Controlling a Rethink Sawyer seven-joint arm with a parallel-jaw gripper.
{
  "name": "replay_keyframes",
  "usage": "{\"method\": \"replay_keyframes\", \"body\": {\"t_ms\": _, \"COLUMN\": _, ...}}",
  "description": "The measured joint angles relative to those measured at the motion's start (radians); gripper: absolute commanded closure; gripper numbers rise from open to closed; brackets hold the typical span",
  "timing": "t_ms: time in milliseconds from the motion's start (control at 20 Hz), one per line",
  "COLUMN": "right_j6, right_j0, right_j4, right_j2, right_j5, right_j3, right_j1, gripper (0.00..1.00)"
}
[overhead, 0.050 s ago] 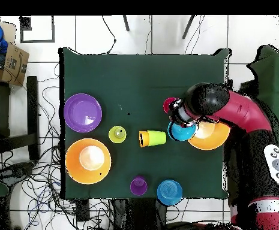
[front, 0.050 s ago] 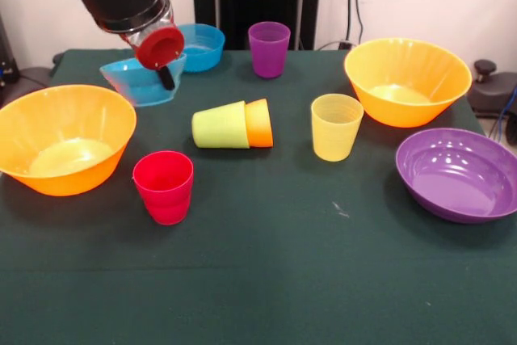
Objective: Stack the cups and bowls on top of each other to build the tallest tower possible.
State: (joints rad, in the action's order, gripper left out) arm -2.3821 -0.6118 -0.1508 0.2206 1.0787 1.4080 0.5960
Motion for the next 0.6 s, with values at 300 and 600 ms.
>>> {"method": "replay_keyframes", "body": {"t_ms": 300, "right_j6": 0.000, "right_j0": 0.024, "right_j4": 0.025, "right_j2": -0.032, "right_j5": 0.050, "right_j3": -0.006, "right_j1": 0.041, "gripper": 1.00}}
{"method": "replay_keyframes", "body": {"t_ms": 600, "right_j6": 0.000, "right_j0": 0.065, "right_j4": 0.046, "right_j2": -0.069, "right_j5": 0.130, "right_j3": -0.061, "right_j1": 0.078, "gripper": 1.00}}
